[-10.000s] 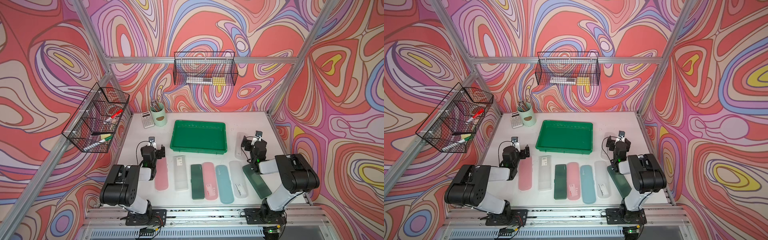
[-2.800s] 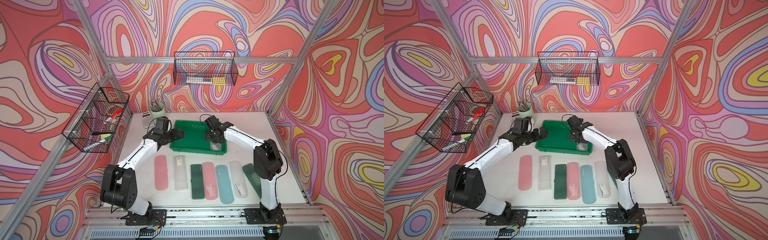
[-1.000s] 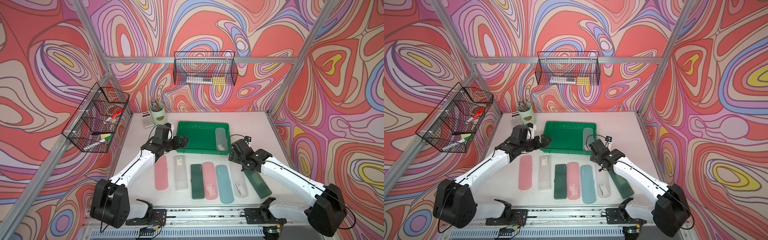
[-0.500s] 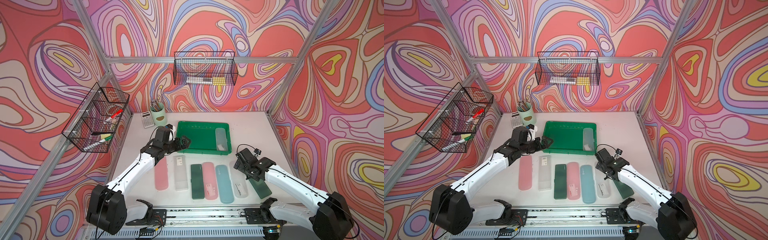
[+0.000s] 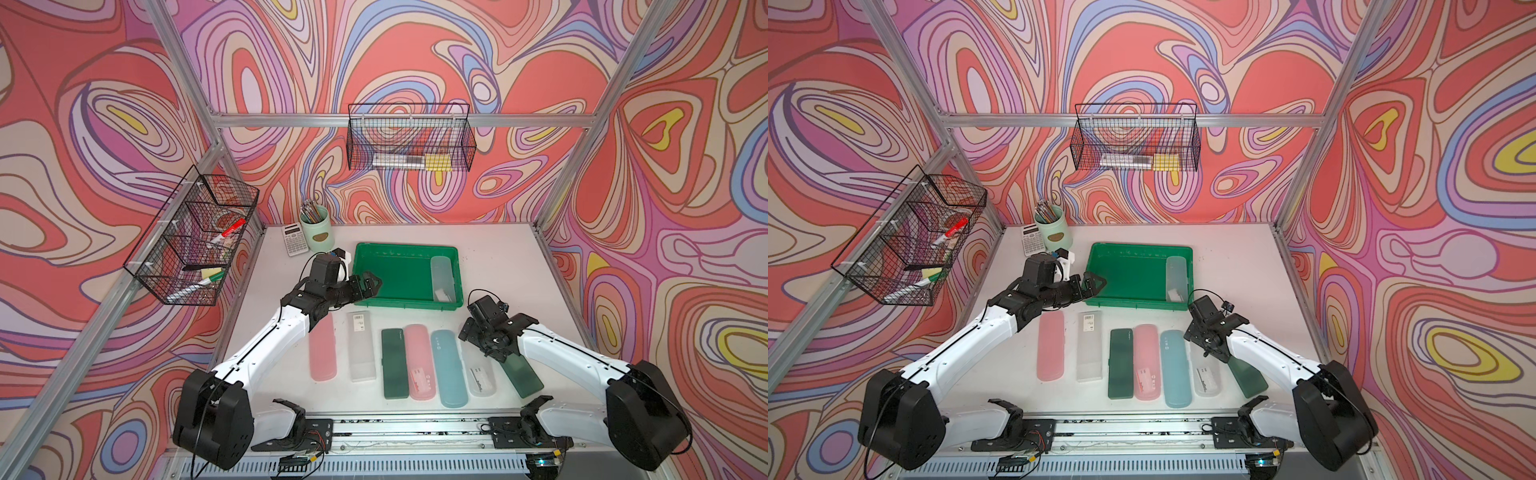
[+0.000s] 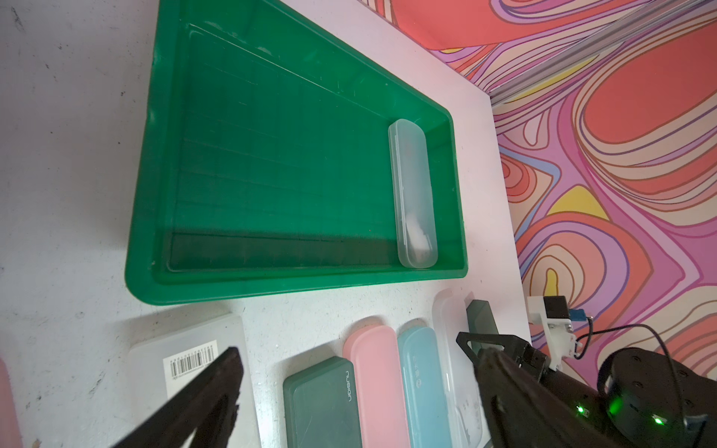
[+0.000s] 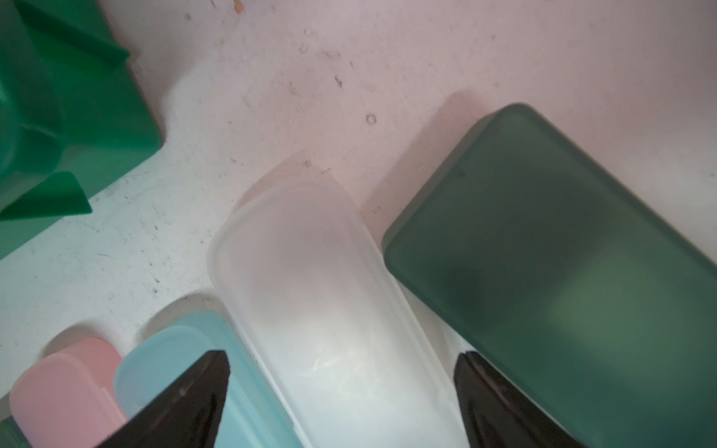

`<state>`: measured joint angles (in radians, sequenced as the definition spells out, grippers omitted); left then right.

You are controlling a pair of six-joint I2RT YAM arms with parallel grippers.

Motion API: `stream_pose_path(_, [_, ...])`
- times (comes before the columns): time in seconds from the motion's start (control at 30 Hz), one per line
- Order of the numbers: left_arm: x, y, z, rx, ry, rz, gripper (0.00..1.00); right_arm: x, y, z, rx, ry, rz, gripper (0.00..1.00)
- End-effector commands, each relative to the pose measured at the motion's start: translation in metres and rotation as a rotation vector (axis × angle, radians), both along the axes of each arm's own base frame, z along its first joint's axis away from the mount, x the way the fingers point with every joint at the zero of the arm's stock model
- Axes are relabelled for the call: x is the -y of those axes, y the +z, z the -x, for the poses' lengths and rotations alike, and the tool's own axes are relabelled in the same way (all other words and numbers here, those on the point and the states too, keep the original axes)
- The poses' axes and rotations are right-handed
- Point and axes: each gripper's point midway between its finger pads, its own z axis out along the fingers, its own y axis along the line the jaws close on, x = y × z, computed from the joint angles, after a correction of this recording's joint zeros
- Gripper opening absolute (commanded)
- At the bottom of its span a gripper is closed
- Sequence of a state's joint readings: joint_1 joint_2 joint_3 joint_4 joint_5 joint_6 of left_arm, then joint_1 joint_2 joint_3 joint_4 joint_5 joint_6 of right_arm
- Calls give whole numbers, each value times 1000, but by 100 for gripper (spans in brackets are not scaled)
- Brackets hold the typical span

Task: Put the pencil case into the storage box
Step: Adjust the pencil case at the center of the board, then pick up the pencil case from the center of the board.

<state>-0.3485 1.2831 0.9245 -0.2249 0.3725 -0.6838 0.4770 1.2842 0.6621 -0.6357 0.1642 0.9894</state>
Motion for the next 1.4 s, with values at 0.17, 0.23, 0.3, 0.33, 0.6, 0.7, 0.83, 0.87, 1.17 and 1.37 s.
stream_pose_path(0.17, [5, 7, -2, 8, -20, 2, 98, 6, -6, -29, 21, 19, 30, 91])
stream_pose_path(0.23, [5, 6, -3, 6, -20, 1, 98, 11, -3, -34, 34, 19, 35, 90])
stream_pose_path(0.3, [5, 5, -3, 5, -20, 0, 98, 15, 1, -37, 42, 19, 40, 90])
stream_pose_path(0.33, [5, 4, -3, 0, -19, 0, 98, 17, 4, -39, 49, 26, 44, 89])
stream_pose_path(0.6, [4, 4, -3, 3, -10, -4, 98, 6, 32, -20, 91, 97, 54, 89])
stream_pose_path(0.7, [3, 5, -2, 3, -9, -6, 98, 5, 32, -4, 62, 86, 76, 89])
stream_pose_path(0.83, [3, 5, -1, 2, -5, -1, 98, -12, 22, 9, 23, 106, 76, 89])
stream_pose_path(0.87, [3, 5, -1, 2, -7, 3, 98, -12, 19, 12, 2, 102, 94, 89])
stream_pose_path(1.17, [1, -1, 9, -7, -11, -10, 98, -6, 1, 29, -34, 73, 123, 91])
stream_pose_path(1.37, [4, -5, 6, -19, -19, -4, 98, -17, -16, 19, -95, 124, 153, 91])
